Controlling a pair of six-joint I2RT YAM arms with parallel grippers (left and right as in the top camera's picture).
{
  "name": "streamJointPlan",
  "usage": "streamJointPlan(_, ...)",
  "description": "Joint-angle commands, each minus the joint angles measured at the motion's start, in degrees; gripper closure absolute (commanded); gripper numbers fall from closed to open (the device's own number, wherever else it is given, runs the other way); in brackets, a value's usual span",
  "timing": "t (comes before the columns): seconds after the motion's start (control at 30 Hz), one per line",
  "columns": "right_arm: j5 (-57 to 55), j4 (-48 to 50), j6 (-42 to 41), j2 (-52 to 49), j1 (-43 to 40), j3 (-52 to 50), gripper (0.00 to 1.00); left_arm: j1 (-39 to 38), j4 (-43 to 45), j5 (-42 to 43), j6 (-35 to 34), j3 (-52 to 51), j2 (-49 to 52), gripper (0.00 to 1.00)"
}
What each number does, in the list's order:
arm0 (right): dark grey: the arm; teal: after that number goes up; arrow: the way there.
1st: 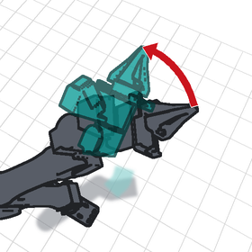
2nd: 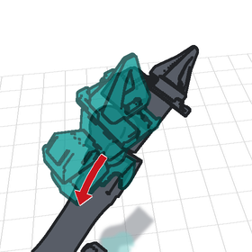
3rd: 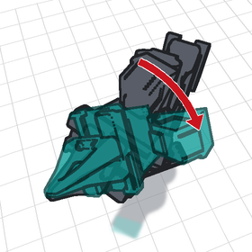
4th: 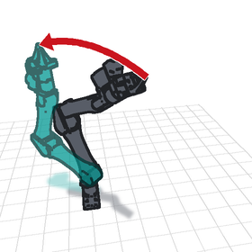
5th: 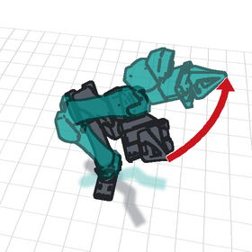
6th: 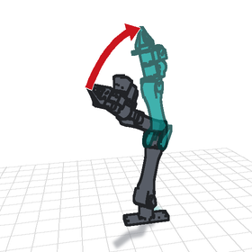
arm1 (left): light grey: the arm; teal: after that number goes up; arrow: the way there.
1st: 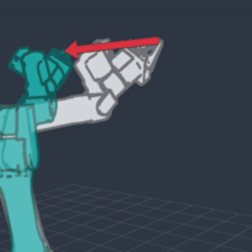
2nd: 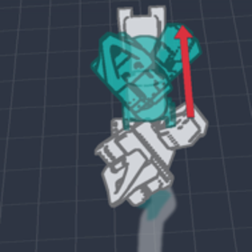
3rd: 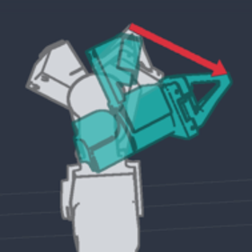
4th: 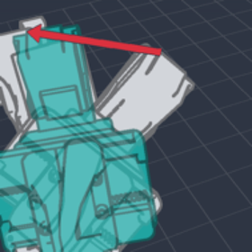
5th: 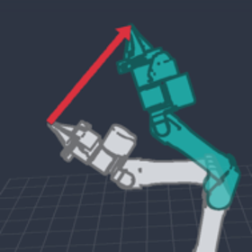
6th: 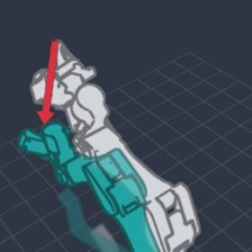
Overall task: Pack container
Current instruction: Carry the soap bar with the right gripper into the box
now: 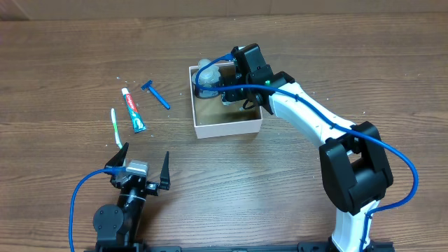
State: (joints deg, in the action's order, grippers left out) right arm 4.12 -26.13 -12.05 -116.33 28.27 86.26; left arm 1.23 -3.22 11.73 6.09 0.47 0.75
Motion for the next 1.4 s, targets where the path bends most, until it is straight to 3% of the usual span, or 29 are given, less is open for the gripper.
streamJointPlan(0.0, -1.09, 0.22, -0.22, -0.76, -0.15, 0.83, 0.23, 0.39, 0.00, -0.13, -0.55, -0.20, -0.50, 0.00)
streamJointPlan(0.27, -1.07, -1.97, -0.44, 0.20, -0.15, 2.64, 0.23, 0.39, 0.00, -0.13, -0.55, -0.20, -0.50, 0.00)
streamJointPlan(0.53, -1.11, -14.86, -1.97, 6.88, -0.37, 10.19, 0.19, 0.39, 0.00, -0.13, -0.55, -0.20, -0.50, 0.00)
streamJointPlan(1.37, -1.73, -9.88, 0.09, -3.72, 0.28, 10.08, 0.25, 0.39, 0.00, -0.13, -0.55, -0.20, -0.50, 0.00)
